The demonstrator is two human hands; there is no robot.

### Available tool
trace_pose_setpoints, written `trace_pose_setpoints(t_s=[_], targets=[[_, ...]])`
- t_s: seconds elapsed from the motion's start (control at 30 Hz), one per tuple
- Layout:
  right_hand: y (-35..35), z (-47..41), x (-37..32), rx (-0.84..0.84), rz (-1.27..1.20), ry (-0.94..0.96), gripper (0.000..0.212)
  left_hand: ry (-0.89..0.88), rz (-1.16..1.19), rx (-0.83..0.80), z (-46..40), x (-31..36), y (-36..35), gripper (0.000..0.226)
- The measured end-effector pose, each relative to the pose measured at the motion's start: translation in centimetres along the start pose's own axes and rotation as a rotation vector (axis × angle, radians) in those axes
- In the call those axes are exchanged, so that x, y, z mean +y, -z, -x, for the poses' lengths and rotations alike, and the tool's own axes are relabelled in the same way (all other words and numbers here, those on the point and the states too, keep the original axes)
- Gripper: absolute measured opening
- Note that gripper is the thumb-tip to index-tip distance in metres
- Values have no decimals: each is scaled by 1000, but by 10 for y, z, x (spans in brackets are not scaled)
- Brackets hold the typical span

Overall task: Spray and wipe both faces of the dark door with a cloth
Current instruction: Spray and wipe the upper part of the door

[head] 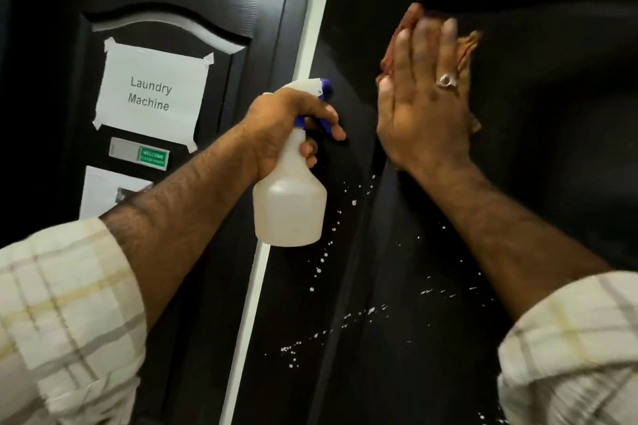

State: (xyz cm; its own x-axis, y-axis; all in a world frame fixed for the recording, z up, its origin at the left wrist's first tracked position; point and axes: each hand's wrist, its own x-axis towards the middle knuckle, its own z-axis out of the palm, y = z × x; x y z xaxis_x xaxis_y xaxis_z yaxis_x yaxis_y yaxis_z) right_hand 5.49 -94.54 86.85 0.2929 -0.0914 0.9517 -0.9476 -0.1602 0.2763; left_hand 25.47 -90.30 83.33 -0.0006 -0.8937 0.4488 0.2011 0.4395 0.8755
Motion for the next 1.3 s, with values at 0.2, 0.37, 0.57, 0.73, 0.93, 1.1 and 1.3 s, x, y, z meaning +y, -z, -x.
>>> trace_pose_setpoints(t_s=[0.2, 0.37, 0.57, 0.73, 0.93, 1.1, 1.3], targets=[[-18, -9, -4, -19, -9, 254, 65, -1, -62, 138, 13, 8, 28, 19], [-22, -22, -37, 21, -82, 114, 66, -81, -71, 178, 33, 20, 48, 6], [-18, -36, -20, -7, -17, 271, 67, -74, -136, 192, 37, 26, 51, 13], [-26, -35, -56, 107, -61, 69, 64, -52, -105, 197, 26, 25, 47, 9], [-26, 31, -69, -29, -106, 176, 66, 24, -127, 196, 19, 34, 71, 13], [-26, 30, -59, 13, -122, 114, 64, -29, -137, 142, 25, 36, 48, 10], [-25, 52, -7, 93, -82, -5, 63, -36, -134, 82, 36, 28, 13, 14]])
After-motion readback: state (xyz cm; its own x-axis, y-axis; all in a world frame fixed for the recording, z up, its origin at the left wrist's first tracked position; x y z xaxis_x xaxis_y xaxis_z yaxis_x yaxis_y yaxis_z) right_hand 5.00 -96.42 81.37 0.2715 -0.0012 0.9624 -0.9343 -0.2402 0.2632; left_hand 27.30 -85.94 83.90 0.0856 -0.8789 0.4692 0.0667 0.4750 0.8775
